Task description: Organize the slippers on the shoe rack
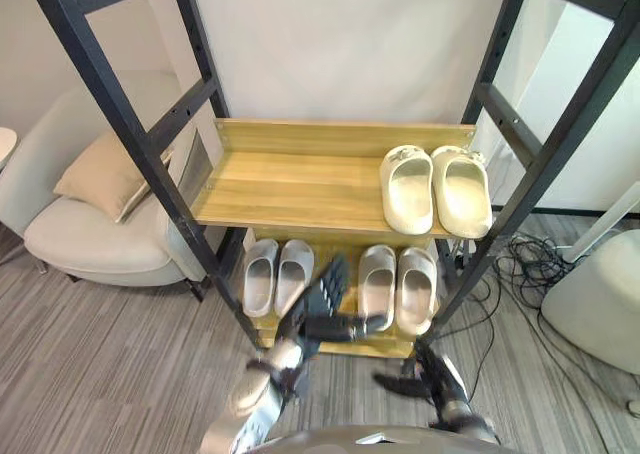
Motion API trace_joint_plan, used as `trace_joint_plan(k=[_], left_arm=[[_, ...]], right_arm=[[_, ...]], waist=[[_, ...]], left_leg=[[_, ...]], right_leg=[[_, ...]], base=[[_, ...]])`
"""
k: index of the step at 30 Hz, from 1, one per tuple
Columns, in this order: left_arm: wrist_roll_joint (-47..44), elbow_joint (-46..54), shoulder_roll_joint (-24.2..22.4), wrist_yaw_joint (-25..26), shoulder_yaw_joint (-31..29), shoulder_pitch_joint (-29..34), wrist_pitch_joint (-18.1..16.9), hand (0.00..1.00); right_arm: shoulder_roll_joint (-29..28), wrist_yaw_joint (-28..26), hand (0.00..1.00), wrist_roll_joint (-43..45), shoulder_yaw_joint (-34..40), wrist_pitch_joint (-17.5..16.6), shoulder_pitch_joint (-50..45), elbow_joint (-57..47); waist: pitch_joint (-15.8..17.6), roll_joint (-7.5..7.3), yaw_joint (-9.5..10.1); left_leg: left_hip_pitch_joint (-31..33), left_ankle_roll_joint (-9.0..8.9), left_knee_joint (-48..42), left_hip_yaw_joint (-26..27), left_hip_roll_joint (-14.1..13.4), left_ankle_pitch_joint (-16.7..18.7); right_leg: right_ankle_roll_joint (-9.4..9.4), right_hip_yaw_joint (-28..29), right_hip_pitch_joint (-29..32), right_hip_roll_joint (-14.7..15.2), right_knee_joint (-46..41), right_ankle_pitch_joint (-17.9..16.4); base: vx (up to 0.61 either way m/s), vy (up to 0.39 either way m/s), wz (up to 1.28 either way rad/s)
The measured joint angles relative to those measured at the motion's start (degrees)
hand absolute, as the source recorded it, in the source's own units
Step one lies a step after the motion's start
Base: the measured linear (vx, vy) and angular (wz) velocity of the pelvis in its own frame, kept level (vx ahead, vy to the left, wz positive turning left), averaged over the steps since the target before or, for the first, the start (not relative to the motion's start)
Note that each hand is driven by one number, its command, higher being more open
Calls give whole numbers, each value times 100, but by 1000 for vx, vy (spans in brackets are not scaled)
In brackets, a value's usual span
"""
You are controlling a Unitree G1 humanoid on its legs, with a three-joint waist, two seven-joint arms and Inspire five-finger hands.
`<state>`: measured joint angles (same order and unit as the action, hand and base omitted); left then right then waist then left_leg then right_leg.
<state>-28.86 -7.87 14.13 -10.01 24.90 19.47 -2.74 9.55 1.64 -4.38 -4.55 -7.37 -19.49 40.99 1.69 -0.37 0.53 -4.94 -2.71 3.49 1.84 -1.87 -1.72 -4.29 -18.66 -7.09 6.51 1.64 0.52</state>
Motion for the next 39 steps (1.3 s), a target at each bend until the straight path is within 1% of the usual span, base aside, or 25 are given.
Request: trace_joint_plan(k=[1,2,4,6,8,10,13,15,17,22,29,35,37,39], left_arm=[[141,-446,75,-15,38,3,76,100],[357,-721,113,-14,43,4,95,100],[627,-1022,133,-9,22,-4,110,100],[1050,-1270,44,28,-30,-102,110,100],[1141,-1343,-26,79,-129,-107,104,100],[1265,-1520,-122,243,-309,-121,86,100],[1411,-1899,-145,369,-453,-240,71,100],[1646,-2272,-217,525,-741,-335,71,100],[1797,-2372,-240,614,-869,-337,70,100],[2369,-3037,-529,997,-1432,-447,23,100],[2709,-3774,-813,1504,-2167,-762,-42,100],[2742,-4153,-911,1726,-2472,-941,-49,100],[2745,-4241,-971,1757,-2627,-979,-51,100],[2746,-4295,-980,1762,-2648,-1020,-59,100]], right_arm=[[109,25,100,-143,0,76,6,371],[103,47,100,-84,46,87,12,561],[20,92,100,-69,83,82,138,680],[-20,110,100,-237,-33,164,430,1016],[-6,121,100,-237,-89,195,494,1101],[3,169,100,-235,-118,220,588,1161],[-24,249,100,-233,-117,227,678,1239],[-58,291,100,-231,-118,240,791,1336],[-70,309,100,-230,-117,252,823,1380],[-66,425,100,-230,-112,320,945,1417],[-100,548,100,-216,15,396,1138,1619],[-145,611,100,-145,105,426,1258,1757],[-156,622,100,10,120,428,1328,1829],[-154,621,100,41,120,428,1386,1845]], waist=[[27,-38,-46],[33,-49,-60],[28,-55,-99],[36,-50,-77],[30,-51,-74],[33,-51,14],[58,-70,22],[102,-101,19],[113,-115,21],[157,-69,23],[220,-32,45],[265,-40,46],[304,-38,48],[390,-34,49]], left_leg=[[5,-2,-2,-38,-4,-2],[5,-4,2,-55,-10,-3],[1,-5,13,-71,-14,-4],[-18,4,51,-201,20,-37],[-37,28,78,-259,22,-60],[-65,65,142,-271,35,-87],[-66,61,143,-260,43,-83],[-69,47,144,-238,34,-73],[-71,37,144,-232,21,-65],[-92,28,145,-197,5,-59],[-144,20,147,-111,-5,-48],[-223,16,147,-33,-12,-37],[-293,18,148,47,-22,-25],[-368,15,148,125,-35,-15]], right_leg=[[1,-34,-9,1,2,-17],[4,-57,-12,12,7,-28],[5,-72,-17,6,18,-28],[-9,-186,-115,23,72,-27],[-30,-257,-172,22,118,-24],[-42,-276,-195,19,142,-7],[-44,-265,-195,5,154,-13],[-37,-242,-195,-21,171,-17],[-30,-234,-194,-34,174,-22],[-25,-191,-192,-48,166,-23],[-23,-104,-187,-52,142,-21],[-23,-15,-210,-54,107,-21],[-15,72,-208,-50,36,-29],[4,170,-152,-34,-158,-93]], base=[[-9,-13,12],[-8,-11,7],[0,-5,3],[10,-18,28],[24,-18,24],[39,-1,6],[22,-2,-2],[23,-12,-5],[6,-14,-4],[-3,-4,-2],[-7,4,-6],[-8,6,-8],[-30,16,-19],[-44,21,-22]])
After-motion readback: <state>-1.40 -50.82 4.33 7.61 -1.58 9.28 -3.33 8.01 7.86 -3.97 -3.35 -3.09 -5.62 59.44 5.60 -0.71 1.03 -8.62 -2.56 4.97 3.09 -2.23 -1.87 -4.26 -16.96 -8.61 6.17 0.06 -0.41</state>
